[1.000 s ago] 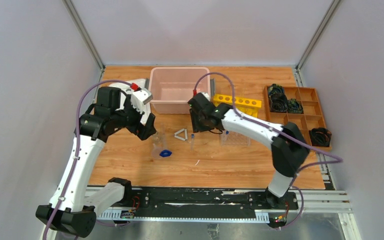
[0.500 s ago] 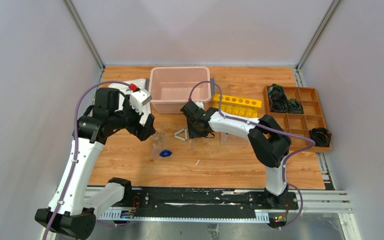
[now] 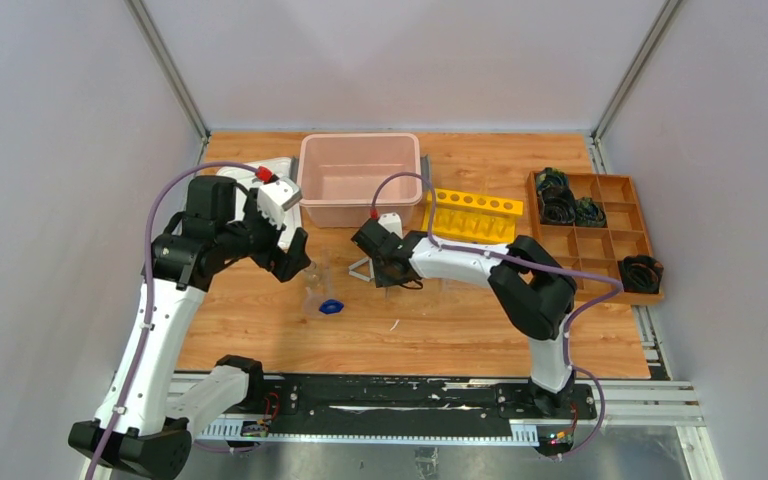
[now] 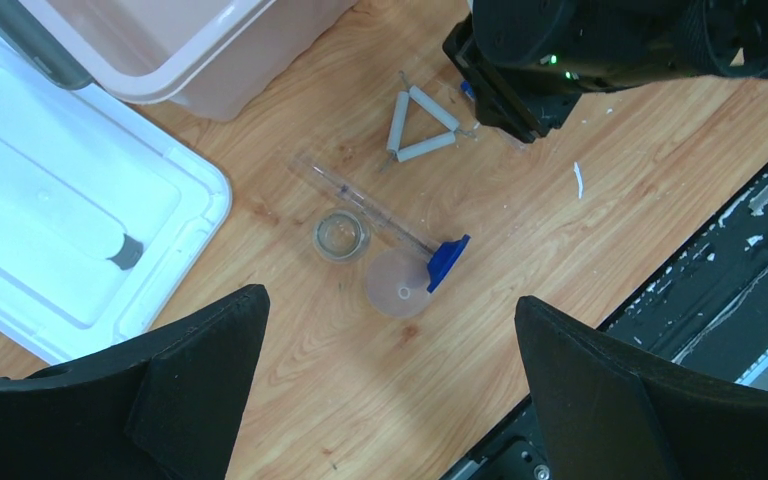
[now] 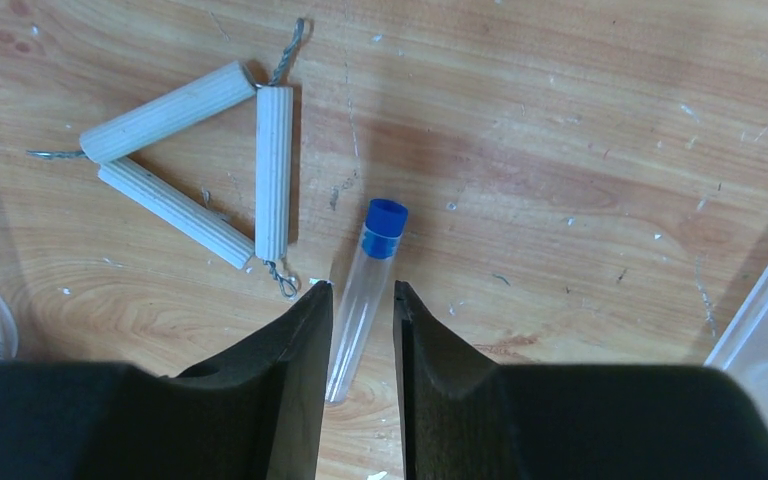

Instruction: Organize the chemistry lab equipment

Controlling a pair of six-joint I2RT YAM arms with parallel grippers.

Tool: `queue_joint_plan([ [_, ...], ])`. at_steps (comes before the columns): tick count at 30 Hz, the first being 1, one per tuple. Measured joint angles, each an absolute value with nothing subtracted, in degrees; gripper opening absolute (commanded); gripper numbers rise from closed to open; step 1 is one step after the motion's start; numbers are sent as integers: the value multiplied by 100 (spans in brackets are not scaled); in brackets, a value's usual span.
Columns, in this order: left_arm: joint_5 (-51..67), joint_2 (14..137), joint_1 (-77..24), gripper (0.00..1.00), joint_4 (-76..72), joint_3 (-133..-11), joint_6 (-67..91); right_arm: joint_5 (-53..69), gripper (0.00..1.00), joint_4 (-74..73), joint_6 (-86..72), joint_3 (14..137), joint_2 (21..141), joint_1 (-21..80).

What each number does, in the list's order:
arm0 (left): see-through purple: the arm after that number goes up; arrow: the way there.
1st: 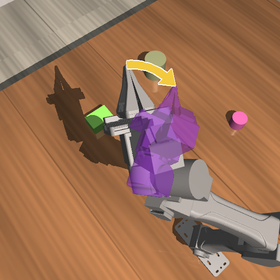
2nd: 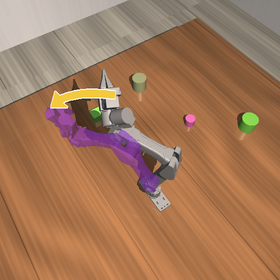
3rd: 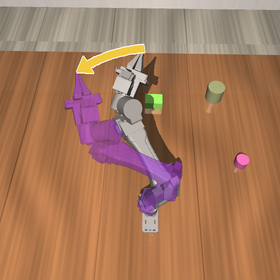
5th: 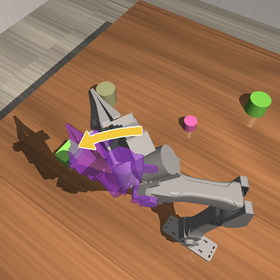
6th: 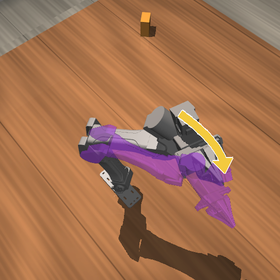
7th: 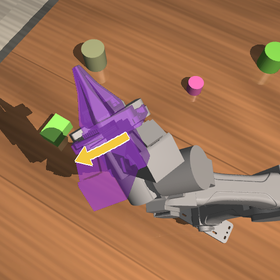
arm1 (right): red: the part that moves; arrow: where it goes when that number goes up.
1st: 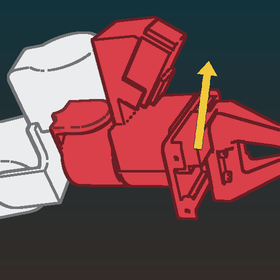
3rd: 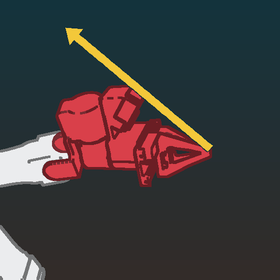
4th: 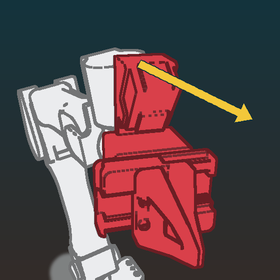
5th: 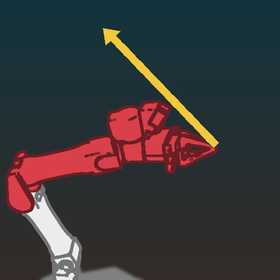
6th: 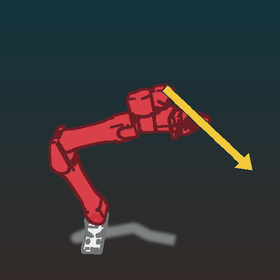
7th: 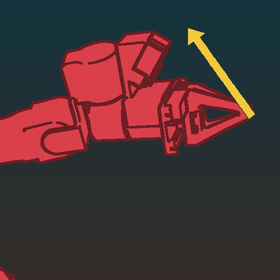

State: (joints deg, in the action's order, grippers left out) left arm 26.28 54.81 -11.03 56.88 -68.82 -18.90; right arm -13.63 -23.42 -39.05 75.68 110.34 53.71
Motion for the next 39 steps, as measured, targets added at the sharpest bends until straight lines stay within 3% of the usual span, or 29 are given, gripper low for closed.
queue_joint_plan([
  [10, 2628, 5435, -1103, 100, 5686, -6934, -1907, -1852, 0, -2112, -3962, 7323, 10993, 5599],
  [23, 2797, 5415, -1103, 100, 5686, -7142, -1861, -1750, 0, -1732, -3944, 6794, 8674, 5634],
  [27, 3020, 5419, -1103, 94, 5686, -7238, -1704, -1538, 0, -1262, -3933, 6869, 8149, 5730],
  [39, 4056, 5513, -1103, 77, 5660, -7655, -740, -985, 0, 486, -3938, 7443, 8138, 6313],
])
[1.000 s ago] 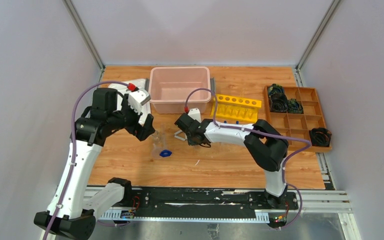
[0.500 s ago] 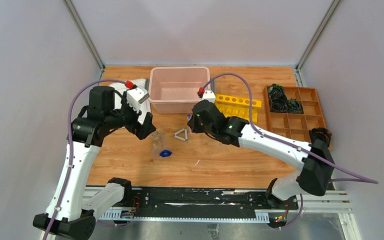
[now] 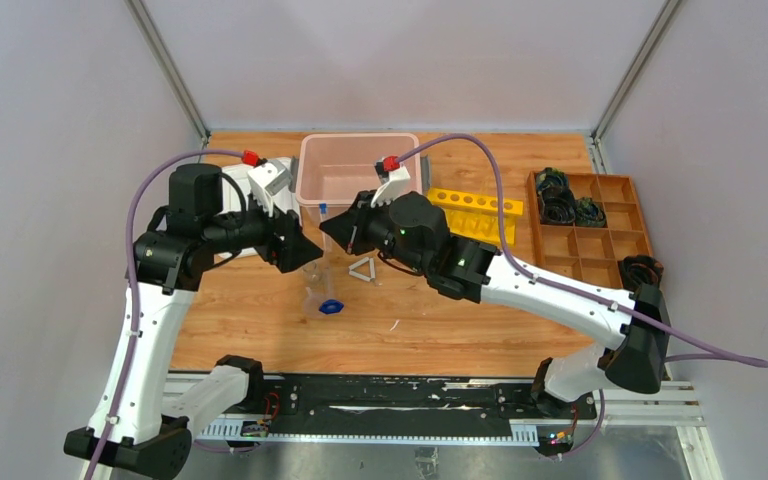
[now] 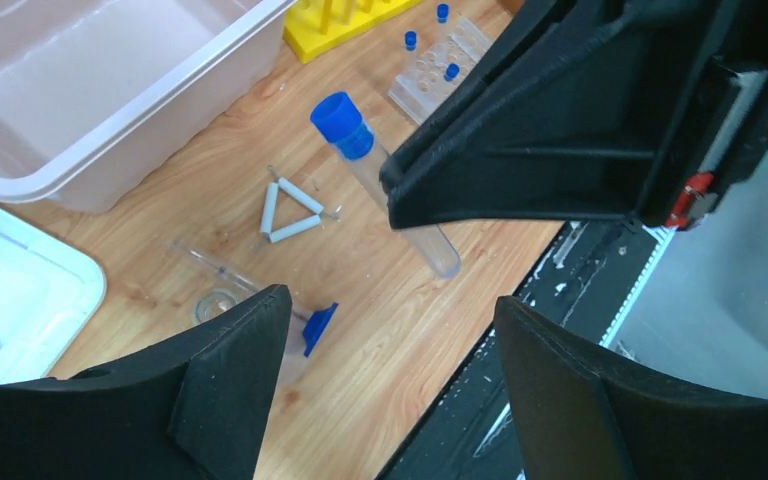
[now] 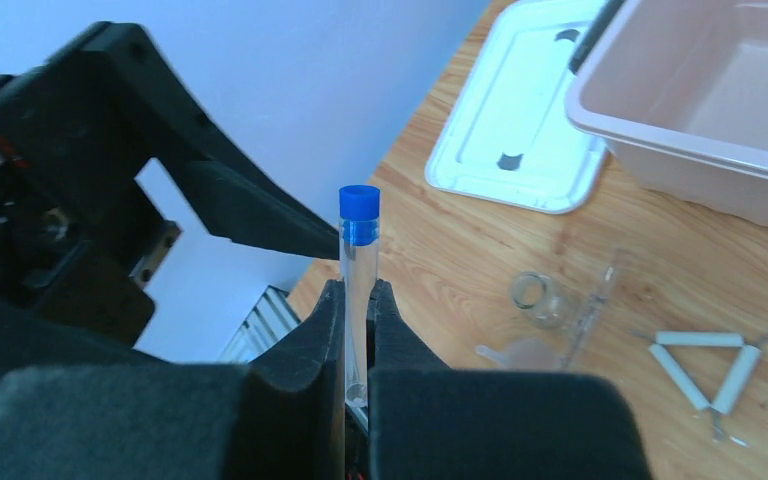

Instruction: Organize the chemistry lab equipment

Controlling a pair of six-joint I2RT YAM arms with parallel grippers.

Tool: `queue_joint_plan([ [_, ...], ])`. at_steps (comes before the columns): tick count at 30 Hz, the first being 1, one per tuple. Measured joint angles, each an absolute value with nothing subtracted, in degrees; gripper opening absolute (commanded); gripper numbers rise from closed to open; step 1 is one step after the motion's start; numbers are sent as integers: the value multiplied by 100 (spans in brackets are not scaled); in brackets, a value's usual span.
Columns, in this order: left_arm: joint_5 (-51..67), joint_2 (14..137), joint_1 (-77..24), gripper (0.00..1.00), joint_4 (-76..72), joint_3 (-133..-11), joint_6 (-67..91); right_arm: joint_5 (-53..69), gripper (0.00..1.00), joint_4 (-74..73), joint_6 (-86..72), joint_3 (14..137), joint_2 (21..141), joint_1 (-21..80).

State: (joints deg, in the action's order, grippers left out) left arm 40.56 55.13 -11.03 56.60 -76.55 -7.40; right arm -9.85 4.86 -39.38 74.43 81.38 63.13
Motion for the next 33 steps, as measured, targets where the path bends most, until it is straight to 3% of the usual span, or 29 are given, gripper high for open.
queue_joint_plan([
  [9, 4442, 5518, -1103, 50, 5387, -7653, -104, -954, 0, 1063, -3920, 7446, 8138, 6637],
  [17, 4604, 5500, -1105, 14, 5290, -7603, 71, -1057, 0, 1225, -3883, 7443, 8141, 6694],
  [18, 4595, 5500, -1103, 8, 5282, -7594, 102, -1068, 7, 1234, -3852, 7446, 8141, 6696],
  [20, 4523, 5500, -1087, 0, 5256, -7559, 84, -1107, 29, 1219, -3804, 7446, 8141, 6700],
  [21, 4510, 5500, -1090, 0, 5240, -7531, 82, -1129, 37, 1199, -3804, 7443, 8141, 6700],
  [25, 4480, 5481, -1100, 0, 5240, -7373, -62, -1179, 53, 714, -3918, 7732, 8182, 6648],
  [33, 4362, 5356, -1100, 0, 5240, -7085, -585, -172, 53, -1177, -3935, 9529, 8766, 6007],
])
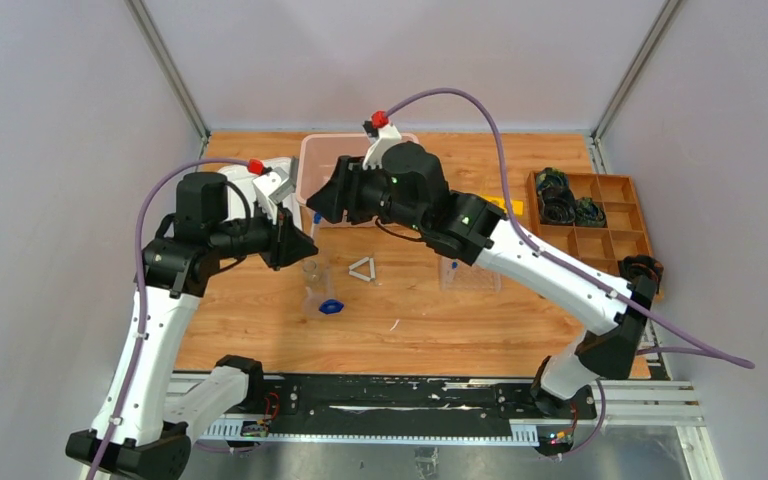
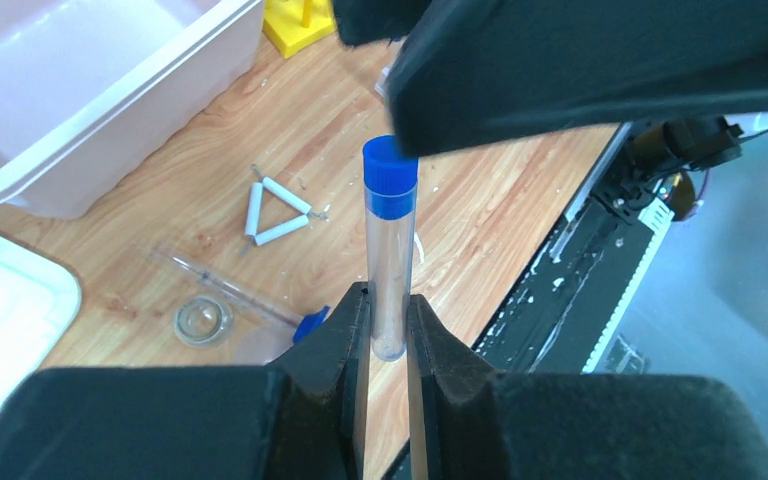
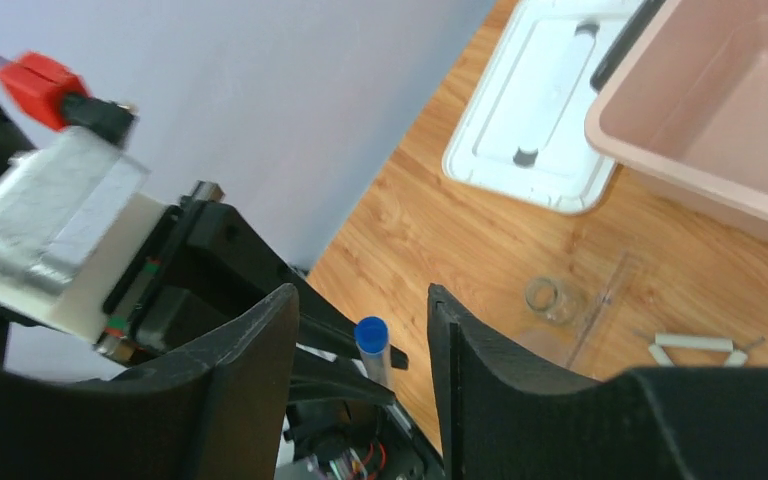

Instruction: Organize the chemistry lab equipment

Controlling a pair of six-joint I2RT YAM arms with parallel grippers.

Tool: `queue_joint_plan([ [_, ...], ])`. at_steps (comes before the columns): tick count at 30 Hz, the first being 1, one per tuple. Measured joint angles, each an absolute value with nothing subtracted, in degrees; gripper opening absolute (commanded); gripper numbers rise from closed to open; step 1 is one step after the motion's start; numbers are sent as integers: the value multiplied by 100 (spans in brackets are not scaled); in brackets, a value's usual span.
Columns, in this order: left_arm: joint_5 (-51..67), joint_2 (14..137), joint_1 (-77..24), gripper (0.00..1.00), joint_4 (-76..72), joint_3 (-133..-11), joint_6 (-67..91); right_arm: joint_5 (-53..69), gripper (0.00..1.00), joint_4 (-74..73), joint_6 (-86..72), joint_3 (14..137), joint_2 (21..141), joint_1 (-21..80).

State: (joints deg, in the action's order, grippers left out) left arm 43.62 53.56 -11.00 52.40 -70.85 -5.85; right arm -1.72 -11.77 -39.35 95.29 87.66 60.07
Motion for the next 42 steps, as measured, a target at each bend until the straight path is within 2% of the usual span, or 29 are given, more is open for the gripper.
queue_joint_plan([
  [6, 4254, 5199, -1100, 0, 5273, -7004, -939, 550, 50, -2053, -3804, 9909, 9177, 5924],
  [14, 4200, 5133, -1100, 0, 5341, -6904, -1225, 913, 46, -2405, -3765, 10040, 9341, 5924],
  [22, 4193, 5122, -1100, 0, 5483, -6866, -1498, 1068, 31, -2440, -3765, 10248, 9537, 5920],
  [25, 4178, 5122, -1100, 0, 5524, -6864, -1551, 1118, 19, -2460, -3769, 10248, 9605, 5911],
  [26, 4178, 5122, -1100, 4, 5546, -6851, -1573, 1140, 11, -2460, -3771, 10248, 9614, 5907],
  [27, 4178, 5122, -1100, 14, 5548, -6838, -1588, 1155, 3, -2464, -3758, 10248, 9616, 5905],
  [28, 4178, 5122, -1100, 36, 5555, -6836, -1590, 1160, 0, -2480, -3747, 10248, 9616, 5905],
  [30, 4165, 5122, -1103, 81, 5555, -6834, -1608, 1186, 0, -2488, -3719, 10237, 9616, 5870],
  [31, 4134, 5122, -1100, 93, 5555, -6834, -1634, 1184, 0, -2488, -3717, 10213, 9601, 5841],
  [32, 4082, 5122, -1103, 99, 5561, -6834, -1621, 1181, 0, -2488, -3710, 10138, 9550, 5795],
  [37, 3671, 5137, -1100, 100, 5586, -6836, -1603, 888, 0, -2622, -3546, 9336, 8875, 5325],
  [42, 3190, 5216, -1100, 100, 5586, -6836, -1605, -191, 0, -2923, -3111, 8119, 7636, 4689],
])
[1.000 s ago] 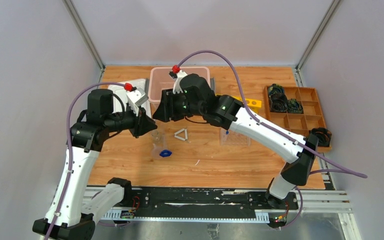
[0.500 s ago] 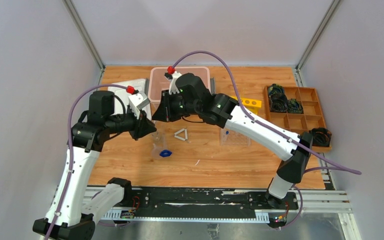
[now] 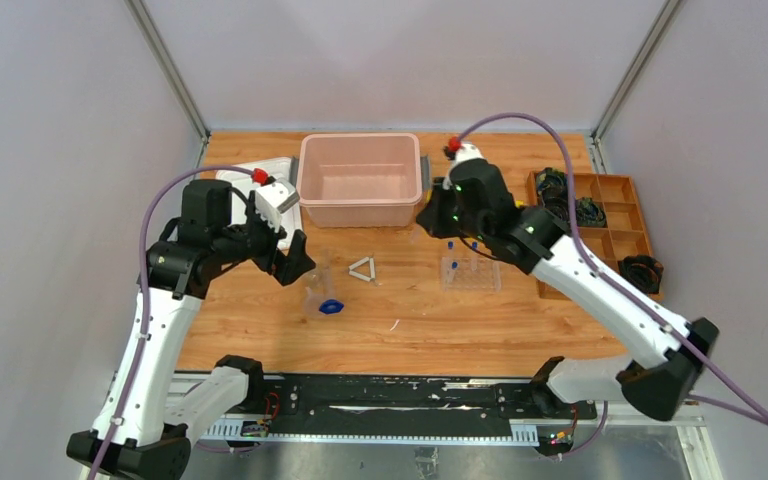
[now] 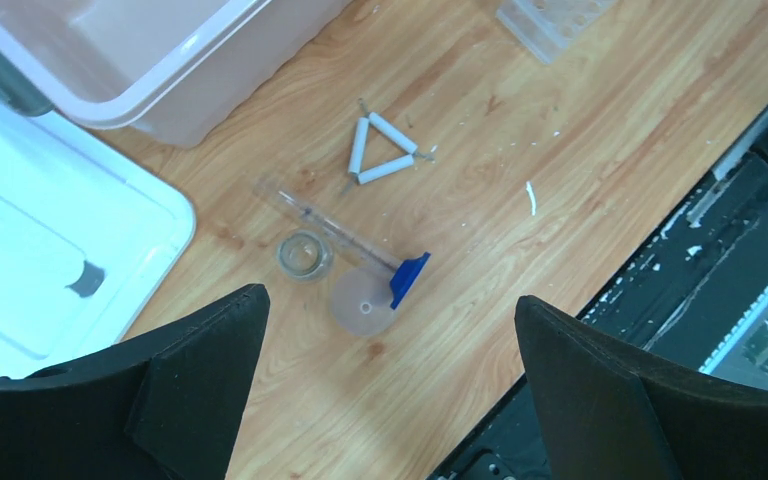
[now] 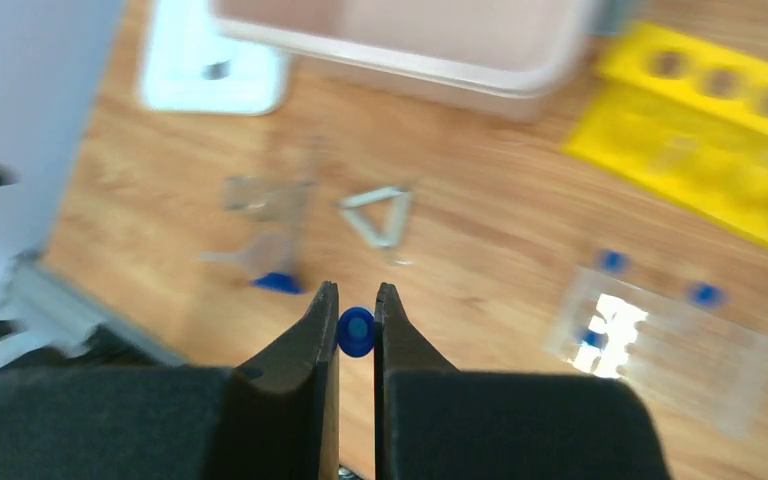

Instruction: Organize the chemistry lab equipment

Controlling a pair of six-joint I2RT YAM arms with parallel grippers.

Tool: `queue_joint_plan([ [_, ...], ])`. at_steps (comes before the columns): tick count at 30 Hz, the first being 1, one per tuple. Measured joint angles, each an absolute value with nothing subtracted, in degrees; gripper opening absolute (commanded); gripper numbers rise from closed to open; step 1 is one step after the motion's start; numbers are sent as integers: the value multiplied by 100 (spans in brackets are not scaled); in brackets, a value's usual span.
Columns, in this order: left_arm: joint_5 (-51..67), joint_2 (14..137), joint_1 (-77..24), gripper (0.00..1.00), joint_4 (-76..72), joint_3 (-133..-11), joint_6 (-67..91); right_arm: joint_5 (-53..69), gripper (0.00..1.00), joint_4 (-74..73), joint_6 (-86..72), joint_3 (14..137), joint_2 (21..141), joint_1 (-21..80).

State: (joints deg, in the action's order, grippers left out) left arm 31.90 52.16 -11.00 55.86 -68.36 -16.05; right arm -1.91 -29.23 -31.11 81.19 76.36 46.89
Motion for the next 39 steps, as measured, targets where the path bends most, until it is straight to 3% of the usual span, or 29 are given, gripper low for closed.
queue_joint_plan([
  [6, 2895, 5262, -1100, 100, 5586, -6836, -1608, -1763, 0, -3262, -2679, 6501, 6320, 4071],
  [14, 2816, 5384, -1100, 100, 5586, -6836, -1599, -2443, 0, -3247, -2565, 5164, 6027, 3658],
  [39, 2777, 5374, -1100, 100, 5588, -6836, -1592, -2700, 0, -1951, -2596, 4558, 7179, 3267],
])
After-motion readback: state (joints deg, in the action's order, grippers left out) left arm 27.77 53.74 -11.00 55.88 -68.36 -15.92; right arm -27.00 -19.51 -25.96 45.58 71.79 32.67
